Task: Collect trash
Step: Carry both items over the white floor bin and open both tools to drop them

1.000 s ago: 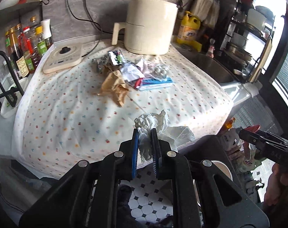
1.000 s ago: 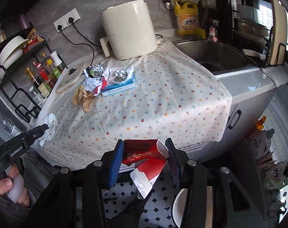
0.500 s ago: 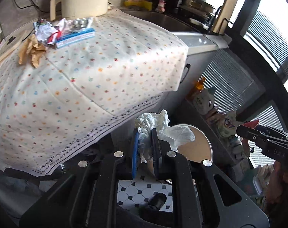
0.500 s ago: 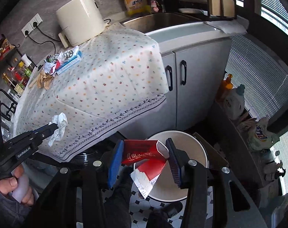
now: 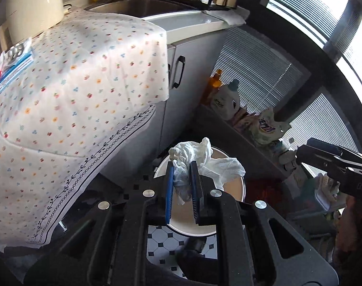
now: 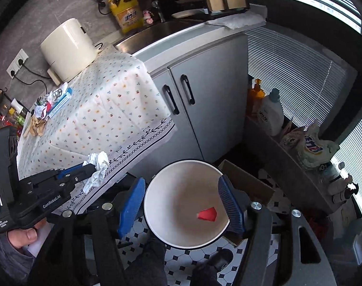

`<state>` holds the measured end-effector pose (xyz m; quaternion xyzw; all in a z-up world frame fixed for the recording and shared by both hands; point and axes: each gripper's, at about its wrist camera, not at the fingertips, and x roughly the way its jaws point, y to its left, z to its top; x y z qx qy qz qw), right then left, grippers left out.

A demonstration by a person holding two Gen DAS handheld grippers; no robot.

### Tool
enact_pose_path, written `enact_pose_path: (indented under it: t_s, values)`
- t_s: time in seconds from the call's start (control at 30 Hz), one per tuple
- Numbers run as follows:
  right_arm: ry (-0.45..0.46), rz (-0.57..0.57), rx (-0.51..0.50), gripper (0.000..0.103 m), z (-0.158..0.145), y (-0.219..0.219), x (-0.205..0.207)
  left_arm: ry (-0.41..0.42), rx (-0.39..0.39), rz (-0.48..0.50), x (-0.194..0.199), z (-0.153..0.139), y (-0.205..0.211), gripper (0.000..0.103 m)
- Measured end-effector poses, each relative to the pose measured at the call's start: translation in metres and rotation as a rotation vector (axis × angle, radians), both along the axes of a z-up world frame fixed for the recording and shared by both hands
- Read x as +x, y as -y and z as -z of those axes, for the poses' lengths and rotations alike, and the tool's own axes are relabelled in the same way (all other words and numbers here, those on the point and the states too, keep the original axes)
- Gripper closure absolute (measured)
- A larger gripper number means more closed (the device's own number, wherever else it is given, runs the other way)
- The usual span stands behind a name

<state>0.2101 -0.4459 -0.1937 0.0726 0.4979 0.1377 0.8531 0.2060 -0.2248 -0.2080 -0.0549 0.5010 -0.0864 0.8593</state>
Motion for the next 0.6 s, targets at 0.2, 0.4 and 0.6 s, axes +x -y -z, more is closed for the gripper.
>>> enact_pose_path:
  t_s: [0.2, 0.4, 0.6]
  values:
    - [-0.002, 0.080, -0.010, 0.039, -0.003, 0.024, -0.001, -0.019, -0.065, 0.112, 0.008, 0.002, 0.027, 0.036]
    - [0.010, 0.108, -0.017, 0.036, -0.009, 0.029, 0.001, 0.007, -0.074, 0.089, 0.012, -0.007, 0.020, 0.026]
    - [0.044, 0.093, -0.029, 0.020, -0.022, 0.015, 0.005, 0.041, -0.054, 0.036, 0.007, -0.024, -0.005, 0.015]
